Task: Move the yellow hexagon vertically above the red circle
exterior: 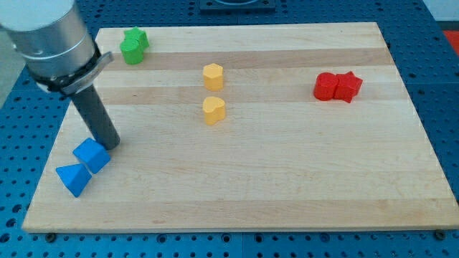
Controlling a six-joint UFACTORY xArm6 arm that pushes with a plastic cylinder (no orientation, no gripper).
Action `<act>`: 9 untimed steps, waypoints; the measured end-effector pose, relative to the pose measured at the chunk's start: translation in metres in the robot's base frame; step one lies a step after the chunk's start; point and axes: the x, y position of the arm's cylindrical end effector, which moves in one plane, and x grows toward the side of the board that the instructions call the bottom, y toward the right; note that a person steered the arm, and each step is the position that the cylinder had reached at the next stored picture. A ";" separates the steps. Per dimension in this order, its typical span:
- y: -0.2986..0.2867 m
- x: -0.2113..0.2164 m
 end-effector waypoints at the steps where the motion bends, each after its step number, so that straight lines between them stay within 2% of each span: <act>1: 0.000 0.008; 2: 0.000 0.012; 4: 0.066 -0.023; 6: 0.081 -0.037; 8: 0.081 0.024; 9: 0.081 0.025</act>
